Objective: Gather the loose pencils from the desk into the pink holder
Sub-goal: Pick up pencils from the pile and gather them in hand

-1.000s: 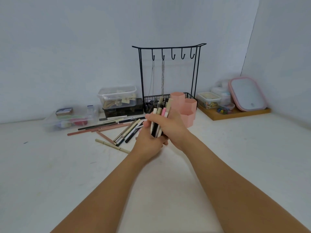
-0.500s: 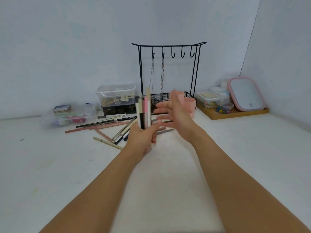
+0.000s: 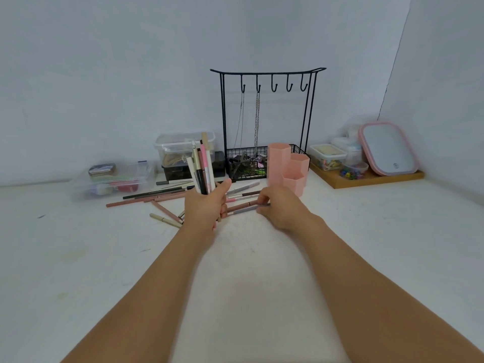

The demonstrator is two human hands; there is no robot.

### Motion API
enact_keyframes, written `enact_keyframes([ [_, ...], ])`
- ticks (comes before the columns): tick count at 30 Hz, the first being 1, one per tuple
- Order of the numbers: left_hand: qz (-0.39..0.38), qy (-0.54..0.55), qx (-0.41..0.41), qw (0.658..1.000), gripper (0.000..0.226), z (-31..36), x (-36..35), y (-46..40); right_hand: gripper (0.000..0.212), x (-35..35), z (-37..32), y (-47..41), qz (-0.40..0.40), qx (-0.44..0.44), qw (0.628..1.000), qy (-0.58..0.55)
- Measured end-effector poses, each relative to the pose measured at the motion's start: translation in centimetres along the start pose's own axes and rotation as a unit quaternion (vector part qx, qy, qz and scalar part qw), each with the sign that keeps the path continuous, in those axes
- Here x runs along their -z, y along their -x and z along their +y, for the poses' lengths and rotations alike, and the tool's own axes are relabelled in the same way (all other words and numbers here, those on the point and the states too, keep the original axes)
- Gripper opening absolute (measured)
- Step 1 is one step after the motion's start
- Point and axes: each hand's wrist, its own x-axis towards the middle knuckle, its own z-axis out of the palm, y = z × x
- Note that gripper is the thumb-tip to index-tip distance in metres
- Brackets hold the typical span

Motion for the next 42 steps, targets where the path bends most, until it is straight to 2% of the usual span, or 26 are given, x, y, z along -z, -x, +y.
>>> enact_keyframes([
  [7, 0.001, 0.022, -0.013, 1.000, 0.021, -0.2, 0.2, -0.1, 0.008, 1.4, 0.6, 0.0, -0.064, 0.014, 0.996, -0.055],
  [9, 0.001, 0.026, -0.020, 0.999, 0.020, -0.1, 0.2, -0.1, 0.009, 2.6, 0.6, 0.1, -0.037, 0.012, 0.995, -0.091],
  [11, -0.018, 0.037, -0.027, 0.999, 0.019, -0.1, 0.0, 0.1, 0.007, 3.7, 0.0, 0.4, 0.000, -0.005, 0.977, -0.212],
  [14, -0.059, 0.042, -0.021, 0.997, 0.021, -0.5, -0.6, 0.6, 0.004, 4.0, -2.0, 0.9, -0.019, 0.001, 0.915, -0.403],
  [16, -0.063, 0.045, 0.000, 0.997, 0.036, -0.7, -1.1, 0.7, 0.005, 3.4, -3.0, 1.1, -0.039, 0.011, 0.893, -0.449],
  [20, -0.059, 0.073, 0.042, 0.995, 0.098, -1.2, -1.4, 0.3, 0.014, 2.4, -3.9, 1.3, -0.023, 0.008, 0.889, -0.458],
  [21, -0.061, 0.071, 0.042, 0.995, 0.106, -1.2, -1.3, 0.4, 0.014, 2.0, -4.1, 1.4, -0.019, 0.006, 0.889, -0.458],
  [22, -0.060, 0.070, 0.038, 0.995, 0.099, -1.0, -1.3, 0.5, 0.015, 1.7, -4.2, 1.4, -0.017, 0.003, 0.889, -0.458],
  [24, -0.045, 0.045, 0.041, 0.997, 0.069, -0.9, -1.2, 0.7, 0.018, 1.6, -4.5, 1.6, -0.035, -0.006, 0.885, -0.465],
  [26, -0.024, 0.030, 0.040, 0.998, 0.062, -0.9, -1.2, 0.7, 0.019, 2.3, -4.4, 1.7, -0.076, -0.011, 0.879, -0.470],
  [27, -0.016, 0.025, 0.035, 0.999, 0.058, -0.9, -1.1, 0.6, 0.017, 2.8, -4.1, 1.8, -0.078, -0.015, 0.885, -0.459],
  [28, -0.013, 0.014, 0.028, 0.999, 0.049, -0.9, -1.2, 0.6, 0.014, 3.3, -3.4, 1.6, -0.047, -0.021, 0.904, -0.424],
  [30, -0.014, -0.002, 0.013, 1.000, 0.035, -0.7, -1.2, 0.7, 0.009, 3.9, -1.5, 0.8, 0.090, -0.038, 0.959, -0.266],
  [31, -0.016, -0.007, 0.009, 1.000, 0.037, -0.5, -1.2, 0.8, 0.016, 4.0, -0.4, 0.3, 0.144, -0.055, 0.972, -0.175],
  [32, -0.018, -0.012, 0.007, 1.000, 0.037, -0.4, -1.2, 0.9, 0.027, 4.1, 0.8, 0.1, 0.164, -0.077, 0.978, -0.107],
  [34, -0.023, -0.019, 0.003, 1.000, 0.037, -0.3, -1.2, 1.0, 0.041, 4.2, 2.5, -0.2, 0.141, -0.107, 0.984, -0.023],
  [35, -0.028, -0.021, 0.004, 0.999, 0.037, -0.2, -1.2, 1.1, 0.042, 4.1, 3.1, -0.3, 0.118, -0.113, 0.986, 0.017],
  [38, -0.036, -0.032, 0.001, 0.999, 0.039, 0.1, -1.3, 1.4, 0.038, 3.7, 4.1, -0.3, 0.076, -0.127, 0.985, 0.083],
  [42, -0.047, -0.028, 0.006, 0.998, 0.035, 0.3, -1.0, 1.5, 0.017, 3.4, 3.8, -0.4, 0.100, -0.117, 0.985, 0.078],
])
